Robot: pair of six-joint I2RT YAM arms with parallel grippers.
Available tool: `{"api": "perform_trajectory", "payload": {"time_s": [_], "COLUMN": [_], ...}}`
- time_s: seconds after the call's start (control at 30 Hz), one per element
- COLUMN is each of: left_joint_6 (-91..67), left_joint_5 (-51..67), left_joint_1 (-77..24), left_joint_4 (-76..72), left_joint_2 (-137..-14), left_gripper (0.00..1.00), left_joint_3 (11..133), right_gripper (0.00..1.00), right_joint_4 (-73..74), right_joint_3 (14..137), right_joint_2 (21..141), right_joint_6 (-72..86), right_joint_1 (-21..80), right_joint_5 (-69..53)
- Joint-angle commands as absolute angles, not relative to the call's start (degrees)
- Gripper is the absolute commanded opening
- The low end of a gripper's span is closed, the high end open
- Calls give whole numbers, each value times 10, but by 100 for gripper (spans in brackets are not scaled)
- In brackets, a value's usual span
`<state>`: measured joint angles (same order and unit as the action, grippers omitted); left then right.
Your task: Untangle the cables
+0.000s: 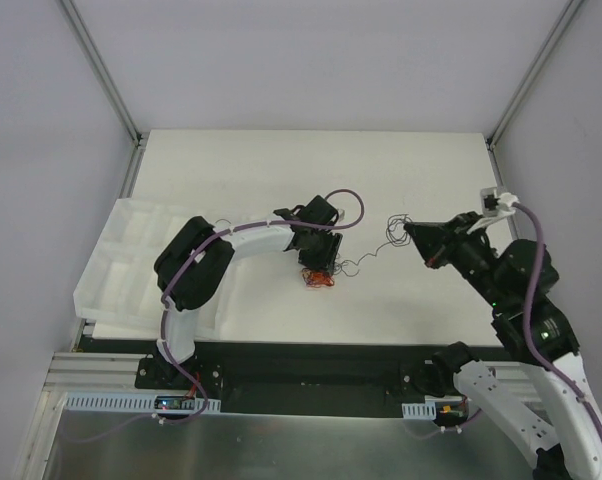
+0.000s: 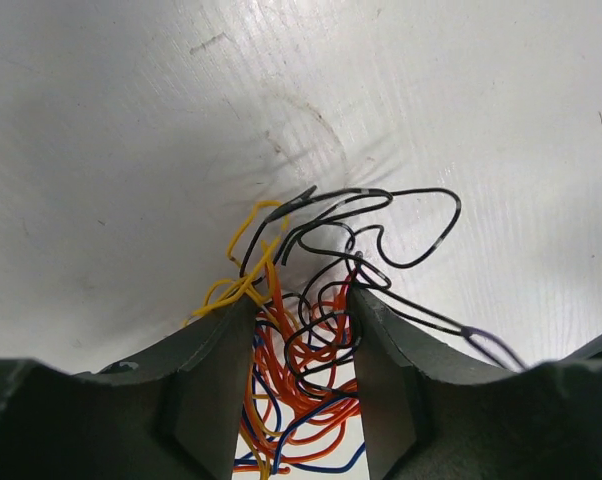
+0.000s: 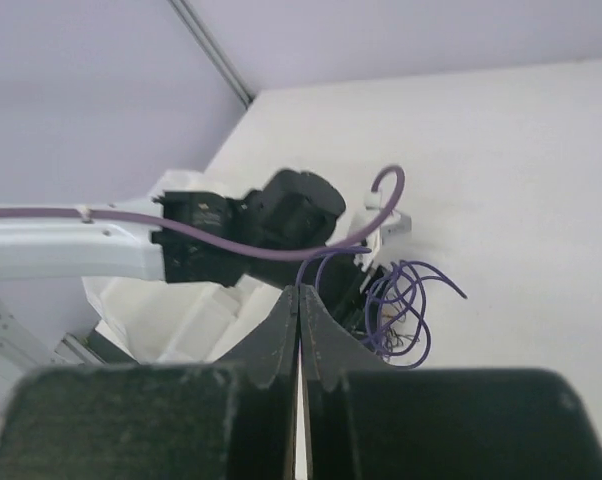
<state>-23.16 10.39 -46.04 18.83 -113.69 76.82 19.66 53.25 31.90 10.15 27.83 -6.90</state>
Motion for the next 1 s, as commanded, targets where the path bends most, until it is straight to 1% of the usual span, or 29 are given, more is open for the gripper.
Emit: {"api": "perform_trajectory", "payload": {"time_s": [0.0, 0.07, 0.17, 0.3, 0.37, 0.43, 0.5, 0.6, 0.73, 0.8, 0.97], "left_joint_6": [-222, -218, -207, -206, -214, -221, -227, -224, -221, -219, -211], "left_joint_5": [87, 86, 77, 86, 77, 78, 83, 89, 114, 120, 123], "left_joint_1": [-458, -458, -456, -452, -451, -451, -452, -451, -451, -452, -451], "left_joint_4": [191, 176, 172, 171, 158, 135, 113, 102, 102, 103, 113], "left_joint_2": [-1160, -1144, -1135, -1153, -1157, -1143, -1121, -1083, -1022, -987, -918], "left_gripper": [44, 45, 45, 44, 43, 43, 43, 47, 57, 60, 64], "left_joint_3": [723, 712, 715, 720, 709, 689, 669, 661, 663, 662, 663], "right_gripper": [1, 1, 1, 1, 1, 1, 1, 1, 1, 6, 40], "right_joint_4": [264, 281, 289, 306, 320, 326, 327, 330, 337, 337, 303], "right_joint_3": [616, 637, 675, 760, 810, 835, 836, 800, 688, 619, 450], "right_joint_2": [311, 315, 299, 294, 296, 293, 287, 283, 281, 279, 306], "right_joint_6": [84, 76, 61, 41, 26, 16, 10, 8, 42, 68, 105], "right_joint_1": [276, 275, 275, 275, 275, 276, 276, 276, 275, 276, 276], "right_joint_5": [-25, -9, 30, 39, 46, 56, 61, 68, 61, 66, 63]}}
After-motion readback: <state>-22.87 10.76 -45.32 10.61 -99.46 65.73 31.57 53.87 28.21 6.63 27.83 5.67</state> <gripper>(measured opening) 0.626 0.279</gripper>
